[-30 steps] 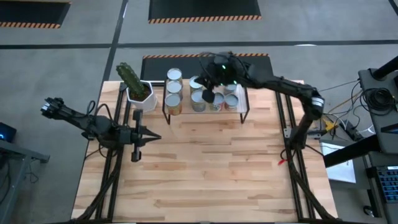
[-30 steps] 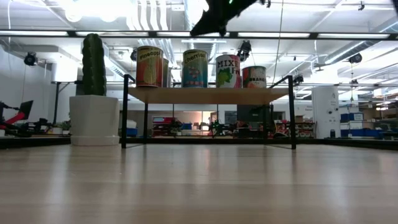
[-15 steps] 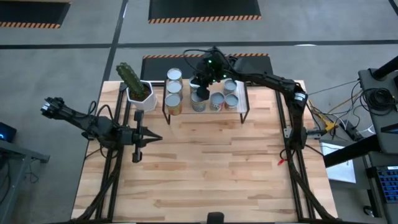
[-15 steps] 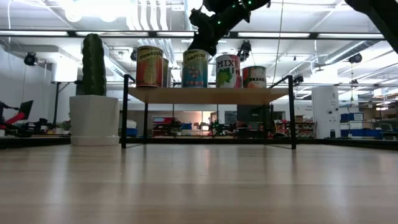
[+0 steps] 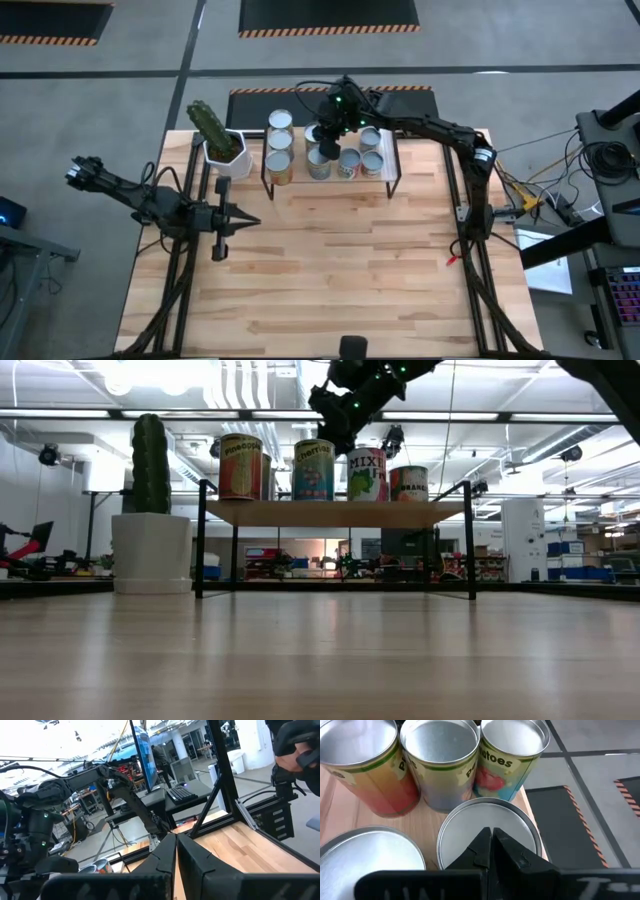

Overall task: Pick and place cans onto a shelf
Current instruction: Put the large canned oranges on the shelf, then return to Home Position

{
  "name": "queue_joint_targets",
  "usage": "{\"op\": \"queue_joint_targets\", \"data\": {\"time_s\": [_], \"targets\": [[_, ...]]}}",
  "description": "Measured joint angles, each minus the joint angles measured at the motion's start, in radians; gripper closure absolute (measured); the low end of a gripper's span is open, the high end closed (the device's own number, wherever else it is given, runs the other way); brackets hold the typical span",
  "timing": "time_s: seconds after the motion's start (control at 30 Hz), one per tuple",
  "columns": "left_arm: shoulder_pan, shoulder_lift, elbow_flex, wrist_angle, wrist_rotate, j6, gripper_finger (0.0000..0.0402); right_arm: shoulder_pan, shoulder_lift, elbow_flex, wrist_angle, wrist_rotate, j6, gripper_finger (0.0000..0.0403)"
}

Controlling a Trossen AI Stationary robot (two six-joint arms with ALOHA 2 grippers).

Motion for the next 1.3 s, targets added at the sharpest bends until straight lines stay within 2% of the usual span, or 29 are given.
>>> {"op": "queue_joint_targets", "data": {"time_s": [0.83, 1.2, 1.3], "targets": [[0.0, 0.0, 0.002, 0.0, 0.0, 0.0, 0.0402, -0.003, -0.014, 0.013, -0.06, 0.003, -0.001, 0.0394], [0.0, 0.0, 0.002, -0.019, 0.0, 0.0, 0.0402, 0.014, -0.132, 0.004, -0.055, -0.004, 0.01, 0.0394], [0.0, 0.0, 0.001, -0.029, 0.0, -0.001, 0.0402, 0.042, -0.189, -0.035, -0.053, -0.061, 0.0, 0.0394]]}}
